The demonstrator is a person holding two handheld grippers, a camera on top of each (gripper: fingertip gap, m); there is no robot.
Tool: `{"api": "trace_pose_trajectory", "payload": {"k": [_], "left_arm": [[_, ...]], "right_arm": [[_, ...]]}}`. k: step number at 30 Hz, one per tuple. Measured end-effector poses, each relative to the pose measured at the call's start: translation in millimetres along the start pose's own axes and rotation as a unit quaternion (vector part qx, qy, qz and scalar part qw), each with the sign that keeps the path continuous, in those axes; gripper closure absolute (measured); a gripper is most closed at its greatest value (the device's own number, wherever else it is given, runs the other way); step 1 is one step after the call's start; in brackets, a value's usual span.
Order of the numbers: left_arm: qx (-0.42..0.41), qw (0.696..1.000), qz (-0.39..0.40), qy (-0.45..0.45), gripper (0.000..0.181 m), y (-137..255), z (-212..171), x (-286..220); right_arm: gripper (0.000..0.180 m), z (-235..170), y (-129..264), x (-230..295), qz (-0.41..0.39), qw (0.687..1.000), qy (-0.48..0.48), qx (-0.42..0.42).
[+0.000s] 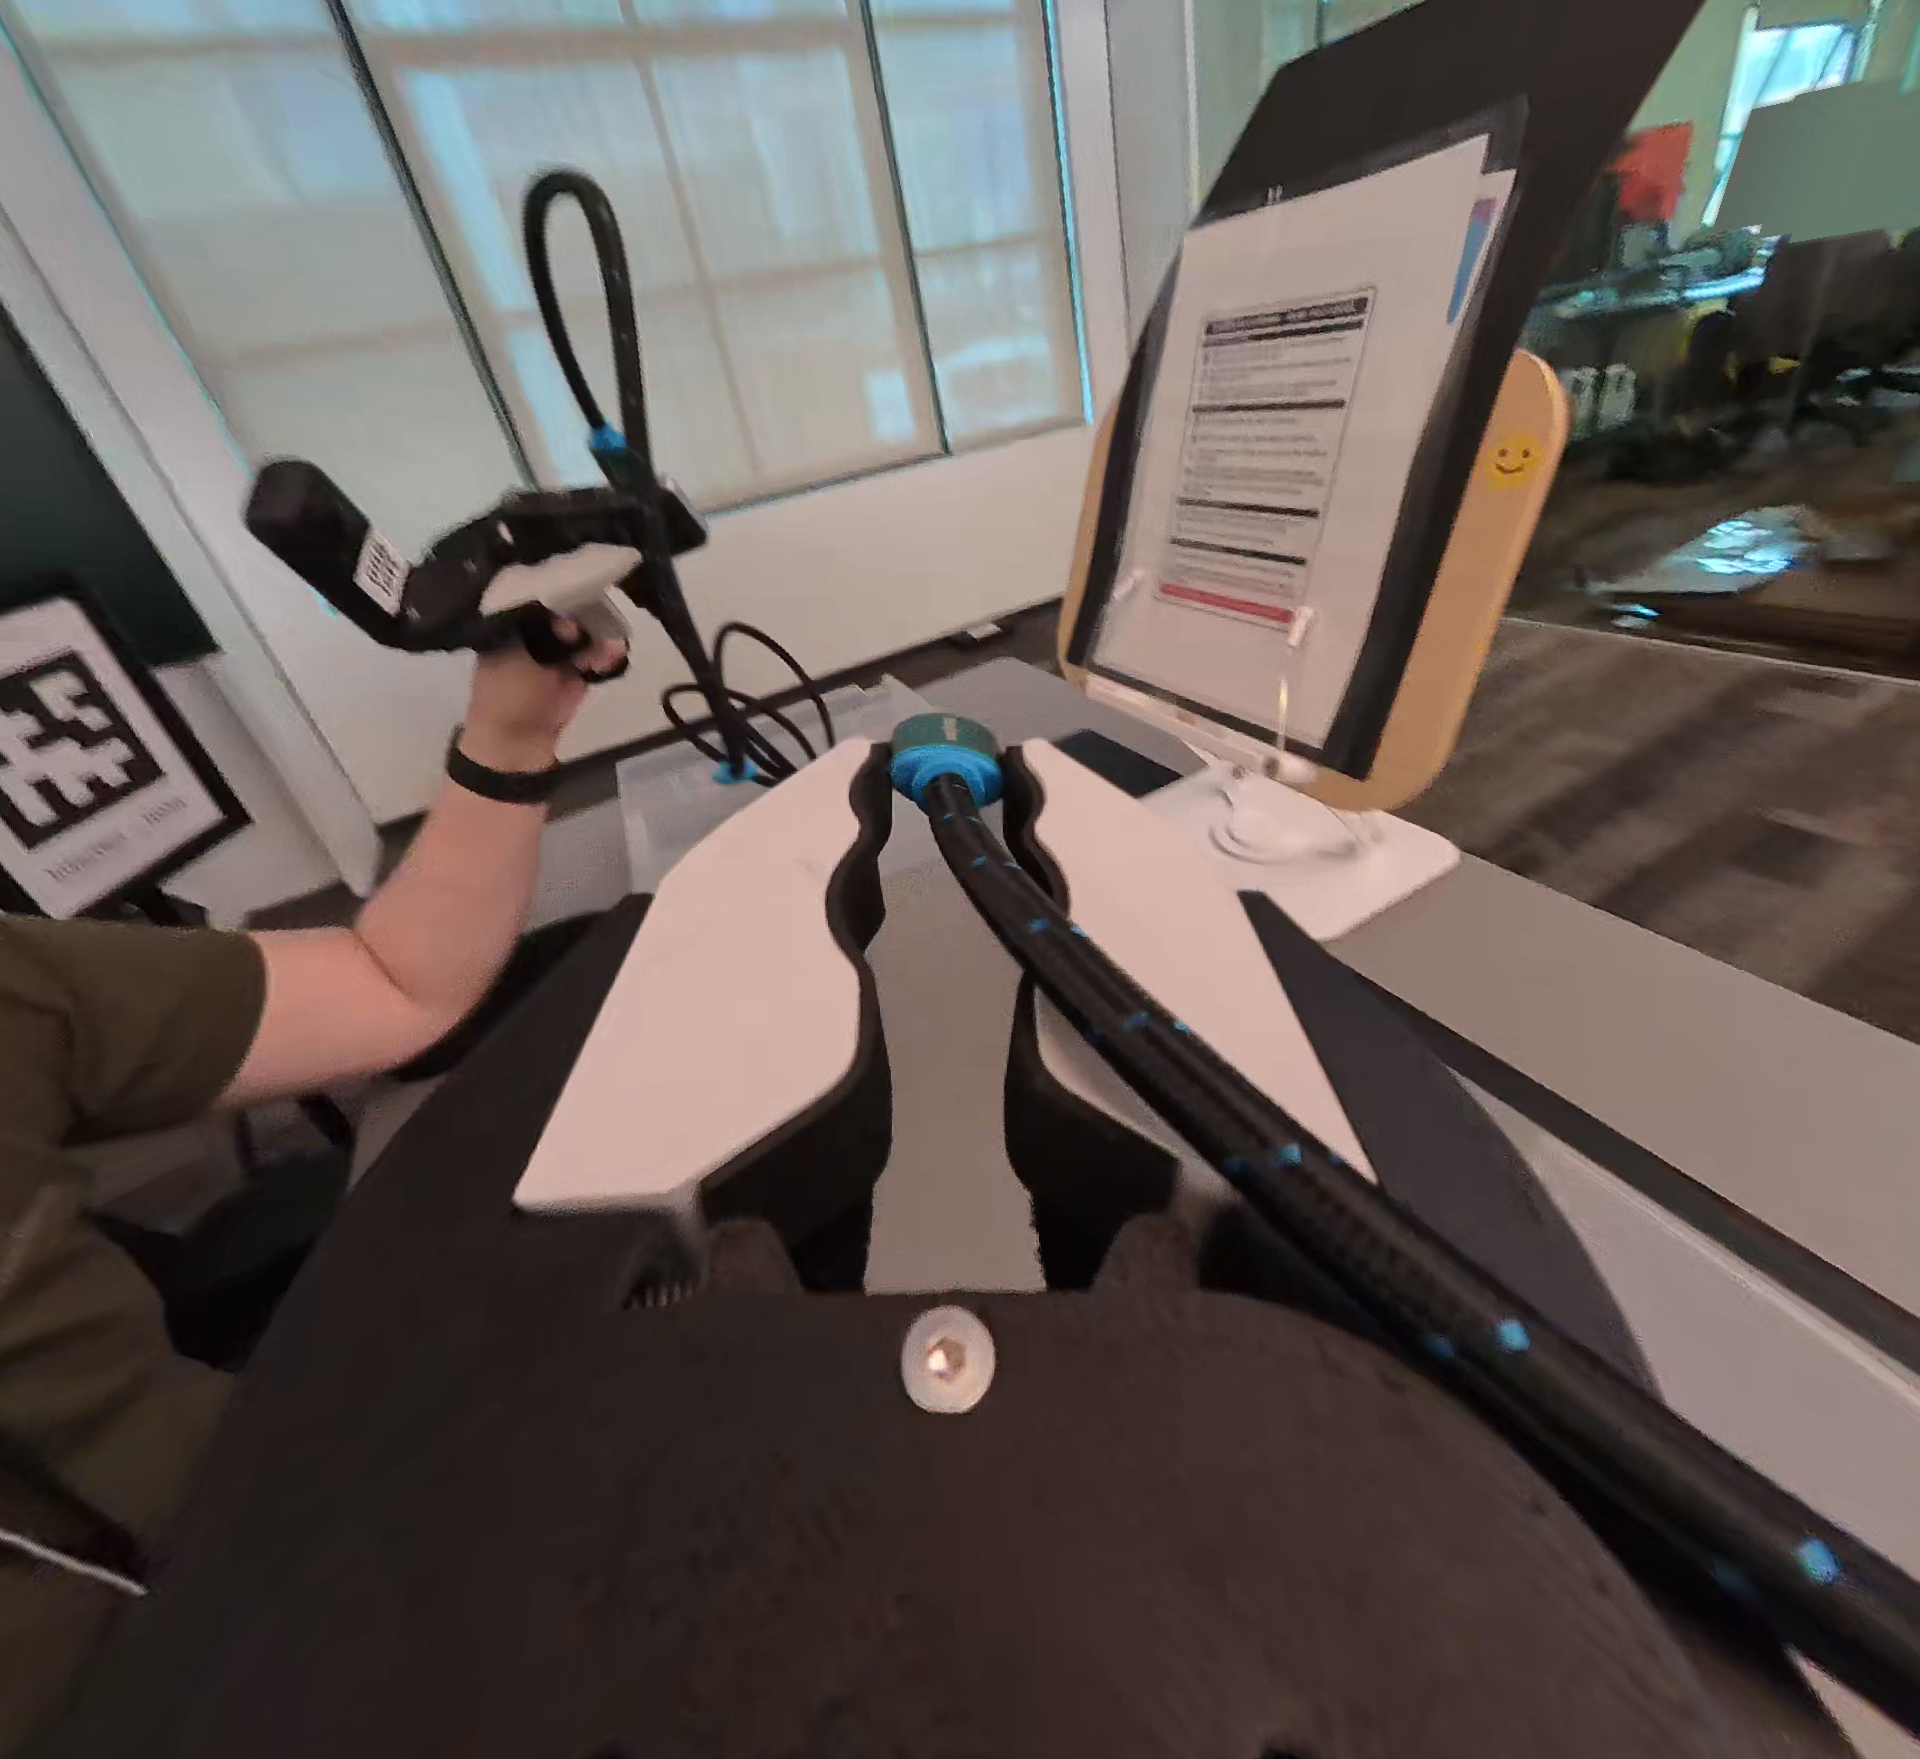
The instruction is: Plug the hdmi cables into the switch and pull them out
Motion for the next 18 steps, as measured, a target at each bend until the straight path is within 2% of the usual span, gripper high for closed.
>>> {"api": "trace_pose_trajectory", "payload": {"k": [5, 10, 12, 14, 18], "left_arm": [[-0.004, 1.0, -0.011, -0.003, 0.159, 1, 6, -7], [0.008, 1.0, -0.012, -0.023, 0.159, -4, 4, -15], [0.012, 0.999, -0.015, -0.027, 0.159, -5, 3, -17], [0.012, 0.999, -0.02, -0.025, 0.159, -6, 2, -19], [0.01, 0.999, -0.025, -0.02, 0.159, -7, 3, -19]], "right_arm": [[0.158, -6, 16, 15, -0.079, 0.993, 0.025, 0.085], [0.158, -21, 22, 18, -0.092, 0.986, -0.015, 0.137], [0.158, -29, 27, 12, -0.131, 0.975, -0.03, 0.175], [0.158, -24, 32, 12, -0.193, 0.964, -0.007, 0.183], [0.159, -15, 38, 33, -0.254, 0.943, 0.048, 0.211]]}}
Point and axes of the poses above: each gripper's, where its closed fingertips meet, y back along the fingers, z out of its top, x = y × z across the jaws, the point moved 5 cm from there along y, back along the fingers, and after that the axes turned 8 degrees about z, right-handed, at the moved point
